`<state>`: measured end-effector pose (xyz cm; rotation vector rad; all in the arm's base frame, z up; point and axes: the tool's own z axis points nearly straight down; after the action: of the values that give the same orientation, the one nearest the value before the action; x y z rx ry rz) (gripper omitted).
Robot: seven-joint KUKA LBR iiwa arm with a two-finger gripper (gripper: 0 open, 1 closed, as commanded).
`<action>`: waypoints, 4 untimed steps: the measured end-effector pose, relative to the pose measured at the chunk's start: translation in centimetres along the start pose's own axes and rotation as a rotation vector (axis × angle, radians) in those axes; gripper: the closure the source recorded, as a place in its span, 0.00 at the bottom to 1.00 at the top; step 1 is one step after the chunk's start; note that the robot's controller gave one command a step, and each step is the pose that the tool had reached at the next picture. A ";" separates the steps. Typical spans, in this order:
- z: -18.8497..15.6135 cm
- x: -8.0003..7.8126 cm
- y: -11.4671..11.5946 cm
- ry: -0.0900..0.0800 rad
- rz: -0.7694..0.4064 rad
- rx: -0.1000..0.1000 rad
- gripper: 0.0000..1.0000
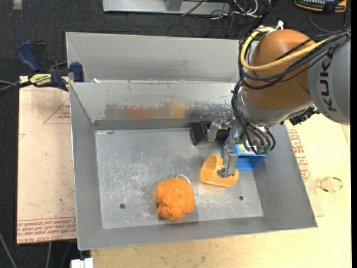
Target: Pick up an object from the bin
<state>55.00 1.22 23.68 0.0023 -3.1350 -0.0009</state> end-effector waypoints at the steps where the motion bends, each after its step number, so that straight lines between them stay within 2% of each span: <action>1: -0.4 -0.1 0.0 -0.008 0.000 0.000 0.00; 2: -0.4 -0.1 0.0 -0.008 0.000 0.000 0.00; 3: 0.6 1.3 -0.5 0.007 -0.110 -0.001 0.00; 4: -0.8 -2.5 -0.9 -0.032 -0.187 0.003 0.00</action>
Offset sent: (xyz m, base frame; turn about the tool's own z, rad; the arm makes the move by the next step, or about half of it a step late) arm -0.0189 -0.0093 -0.0799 -0.1142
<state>57.47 0.35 24.51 0.2977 -3.1528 0.0034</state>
